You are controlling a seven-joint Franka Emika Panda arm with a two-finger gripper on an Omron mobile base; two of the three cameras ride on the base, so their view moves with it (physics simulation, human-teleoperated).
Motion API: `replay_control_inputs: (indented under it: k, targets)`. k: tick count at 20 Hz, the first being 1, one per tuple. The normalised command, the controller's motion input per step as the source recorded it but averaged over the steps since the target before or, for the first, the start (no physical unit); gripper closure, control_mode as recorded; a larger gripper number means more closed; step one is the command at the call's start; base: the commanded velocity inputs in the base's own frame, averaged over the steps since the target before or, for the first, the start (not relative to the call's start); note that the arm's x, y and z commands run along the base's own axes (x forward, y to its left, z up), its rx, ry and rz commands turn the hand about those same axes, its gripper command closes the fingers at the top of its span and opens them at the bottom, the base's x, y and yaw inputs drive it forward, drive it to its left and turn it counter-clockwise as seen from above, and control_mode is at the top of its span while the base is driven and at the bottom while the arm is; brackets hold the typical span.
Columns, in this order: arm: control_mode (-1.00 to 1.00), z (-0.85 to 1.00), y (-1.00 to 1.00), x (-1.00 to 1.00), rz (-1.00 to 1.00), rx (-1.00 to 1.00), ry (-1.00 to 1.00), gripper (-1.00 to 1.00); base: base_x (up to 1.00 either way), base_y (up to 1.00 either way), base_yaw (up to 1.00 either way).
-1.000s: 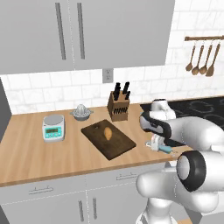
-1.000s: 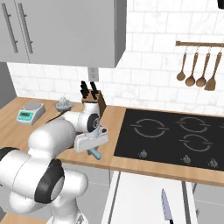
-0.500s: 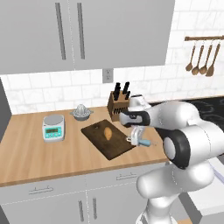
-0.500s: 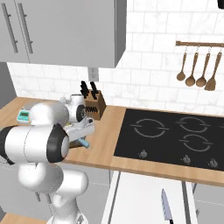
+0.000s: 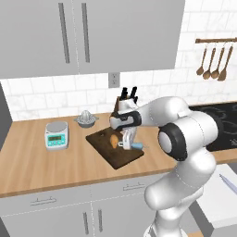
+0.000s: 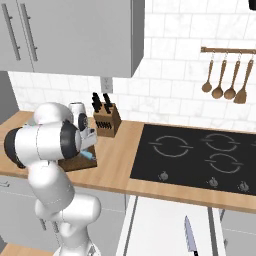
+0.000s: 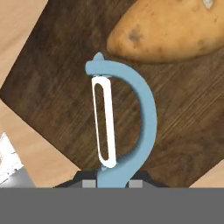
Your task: Place the appropriate cutting tool for cutting the potato skin on the cutting board.
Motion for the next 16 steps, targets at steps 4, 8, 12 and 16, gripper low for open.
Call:
replay_control_inputs:
  k: [4,8,12,16]
  targets:
    - [-1.0,-0.25,0.29,0.41,0.09,0.0,0.01,1.0,0.0,0.0,0.0]
    - [-1.0,-0.3,0.27,0.24,0.09,0.0,0.02,1.0,0.0,0.0,0.0]
    - [-1.0,-0.32,0.26,0.03,0.08,0.0,0.01,-1.0,0.0,0.0,0.0]
    - [-1.0,-0.27,0.13,0.0,0.06,0.0,0.0,-1.0,0.0,0.0,0.0]
